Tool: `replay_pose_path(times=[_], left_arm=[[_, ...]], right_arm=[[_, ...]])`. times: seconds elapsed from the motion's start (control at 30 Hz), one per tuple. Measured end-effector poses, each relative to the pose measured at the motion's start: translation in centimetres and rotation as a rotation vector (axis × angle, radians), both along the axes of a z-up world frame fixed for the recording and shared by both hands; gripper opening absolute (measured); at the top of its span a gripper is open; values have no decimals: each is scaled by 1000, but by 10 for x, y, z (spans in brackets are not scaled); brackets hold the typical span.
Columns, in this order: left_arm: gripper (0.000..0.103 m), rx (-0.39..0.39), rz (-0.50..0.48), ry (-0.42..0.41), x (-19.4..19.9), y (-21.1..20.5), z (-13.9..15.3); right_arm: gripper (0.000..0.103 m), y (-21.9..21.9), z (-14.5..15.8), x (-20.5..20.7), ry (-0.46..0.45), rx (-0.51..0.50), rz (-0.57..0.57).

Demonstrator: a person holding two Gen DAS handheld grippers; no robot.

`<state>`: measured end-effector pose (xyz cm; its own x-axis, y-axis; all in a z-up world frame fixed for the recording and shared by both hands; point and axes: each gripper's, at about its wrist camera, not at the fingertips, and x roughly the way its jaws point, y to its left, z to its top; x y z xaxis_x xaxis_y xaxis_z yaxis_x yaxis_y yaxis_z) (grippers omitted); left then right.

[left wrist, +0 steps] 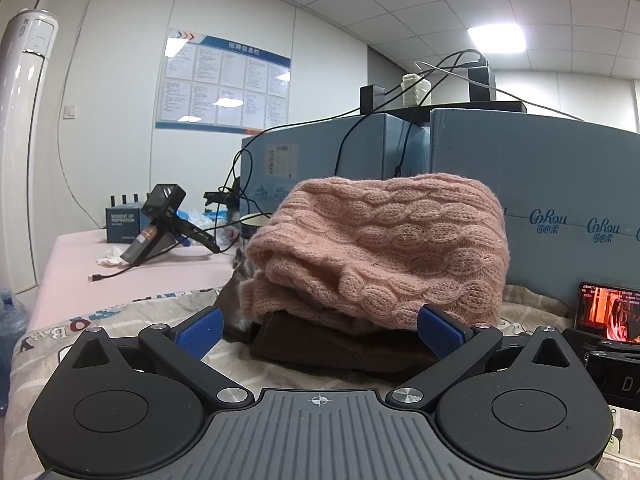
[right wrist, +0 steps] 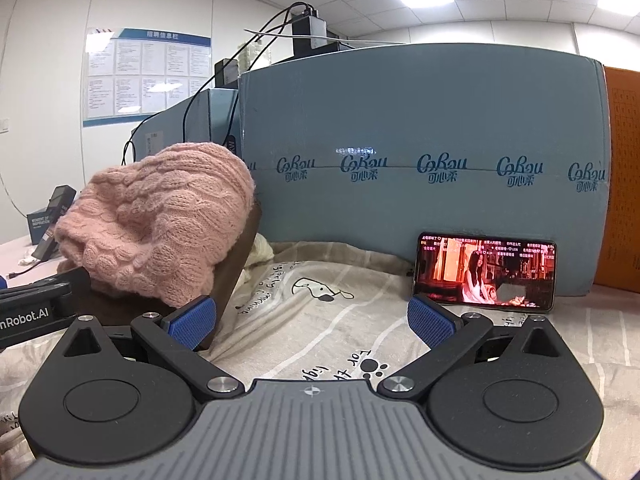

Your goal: Fold clothes

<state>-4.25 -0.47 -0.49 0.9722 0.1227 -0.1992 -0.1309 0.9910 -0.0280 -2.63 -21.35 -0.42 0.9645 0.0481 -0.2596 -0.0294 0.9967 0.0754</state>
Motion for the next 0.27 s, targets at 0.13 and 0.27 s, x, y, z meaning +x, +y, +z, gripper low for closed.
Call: replay_pose_path(times=[0.13,0.27], left_arm=[[103,-3,2,2,0,1,0],[103,-5,2,4,0,1,0]], right_arm=[[103,0,-1,1,10,3,2],[103,-1,-2,1,15,7,0]])
